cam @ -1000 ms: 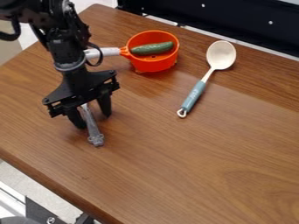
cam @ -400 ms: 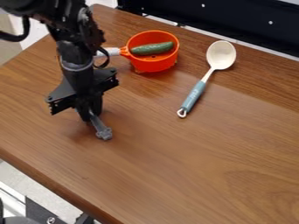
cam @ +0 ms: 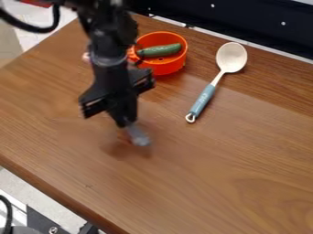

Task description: Moved a fork to the upper right side of the table

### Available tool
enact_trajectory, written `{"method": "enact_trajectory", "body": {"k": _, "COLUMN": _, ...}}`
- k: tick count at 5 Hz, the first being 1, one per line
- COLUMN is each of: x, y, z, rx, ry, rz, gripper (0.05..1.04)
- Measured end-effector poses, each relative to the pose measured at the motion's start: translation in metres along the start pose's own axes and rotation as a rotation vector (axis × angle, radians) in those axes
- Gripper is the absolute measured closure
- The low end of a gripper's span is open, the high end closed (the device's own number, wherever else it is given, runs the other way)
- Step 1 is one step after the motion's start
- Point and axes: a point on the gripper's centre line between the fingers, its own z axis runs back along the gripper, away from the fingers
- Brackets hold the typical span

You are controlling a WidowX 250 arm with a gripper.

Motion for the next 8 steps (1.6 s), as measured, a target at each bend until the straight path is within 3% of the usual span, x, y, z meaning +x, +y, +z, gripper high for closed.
{"method": "enact_trajectory", "body": {"k": 1, "x": -0.019, "y": -0.017, "z": 0.013, "rx": -0.061, "ry": -0.001, "rz": 0.061, "gripper": 0.975}}
{"method": "enact_trajectory", "body": {"k": 3, "x": -0.078, "y": -0.07, "z": 0.016, "rx": -0.092, "ry": -0.019, "rz": 0.2, "gripper": 0.975}}
{"method": "enact_trajectory", "body": {"k": 4, "x": -0.097, "y": -0.1, "z": 0.009, "rx": -0.082, "ry": -0.018, "rz": 0.336, "gripper": 0.975}}
{"method": "enact_trajectory", "body": {"k": 6, "x": -0.123, "y": -0.146, "z": -0.001, "rx": -0.095, "ry": -0.021, "rz": 0.446, "gripper": 0.975}}
{"method": "enact_trajectory", "body": {"k": 8, "x": -0.144, "y": -0.165, "z": -0.02, "rx": -0.065, "ry": -0.05, "rz": 0.443, "gripper": 0.975}}
